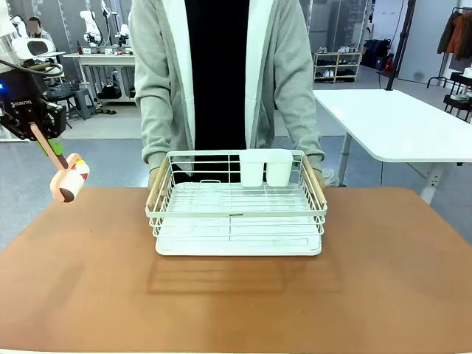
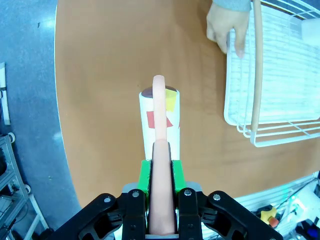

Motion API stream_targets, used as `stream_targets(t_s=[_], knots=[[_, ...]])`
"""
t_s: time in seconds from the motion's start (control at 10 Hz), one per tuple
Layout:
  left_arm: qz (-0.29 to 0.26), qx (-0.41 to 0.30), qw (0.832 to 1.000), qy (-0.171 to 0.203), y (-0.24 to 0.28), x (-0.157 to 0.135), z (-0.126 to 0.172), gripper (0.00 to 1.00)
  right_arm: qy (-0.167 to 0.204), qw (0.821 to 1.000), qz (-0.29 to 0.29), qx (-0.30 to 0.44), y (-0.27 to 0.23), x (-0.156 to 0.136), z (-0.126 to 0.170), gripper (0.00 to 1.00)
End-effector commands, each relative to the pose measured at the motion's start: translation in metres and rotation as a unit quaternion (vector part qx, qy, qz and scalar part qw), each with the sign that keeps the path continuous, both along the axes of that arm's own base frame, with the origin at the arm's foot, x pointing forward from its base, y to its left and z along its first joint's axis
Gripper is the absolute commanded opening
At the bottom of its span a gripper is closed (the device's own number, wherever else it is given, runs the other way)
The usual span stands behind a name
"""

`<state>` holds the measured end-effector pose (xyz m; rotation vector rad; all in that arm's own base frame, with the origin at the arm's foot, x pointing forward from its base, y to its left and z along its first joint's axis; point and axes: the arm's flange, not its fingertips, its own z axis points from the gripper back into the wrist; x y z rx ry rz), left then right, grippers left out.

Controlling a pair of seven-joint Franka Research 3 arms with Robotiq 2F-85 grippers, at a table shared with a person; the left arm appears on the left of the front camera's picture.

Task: Clean the table.
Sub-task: Place the Lint Roller down when the Dish drying rack is positioned in the middle of the table.

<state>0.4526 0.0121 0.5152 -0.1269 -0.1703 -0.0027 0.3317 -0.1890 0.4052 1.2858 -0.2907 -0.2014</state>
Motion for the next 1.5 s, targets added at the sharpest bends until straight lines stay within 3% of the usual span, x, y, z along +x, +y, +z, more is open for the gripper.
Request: stream_targets(t_s=[0.0,1.0,1.1,1.2,1.3,1.4], knots=[[-0.005,0.003,1.0,-0.003,0.002,-0.003,0.003,0.21,-0.013,1.0,0.001,0.004,0.001,-0.001,0.002,1.0],[0.0,0.0,1.0,0.0,0.0,0.0,0.0,0.21,-0.013,1.0,0.001,0.004,0.001,-0.001,0.002,1.0],[0.125,-0.022,0.992,-0.018,0.005,0.03,0.0,0.21,-0.013,1.0,0.001,0.004,0.001,-0.001,0.002,1.0],[0.273,-0.074,0.959,-0.026,0.008,0.053,0.0,0.21,-0.013,1.0,0.001,0.004,0.001,-0.001,0.002,1.0],[0.378,-0.129,0.915,-0.052,0.014,0.069,0.001,0.21,-0.013,1.0,0.001,0.004,0.001,-0.001,0.002,1.0],[0.437,-0.132,0.886,-0.076,0.021,0.077,-0.007,0.21,-0.013,1.0,0.001,0.004,0.001,-0.001,0.002,1.0]])
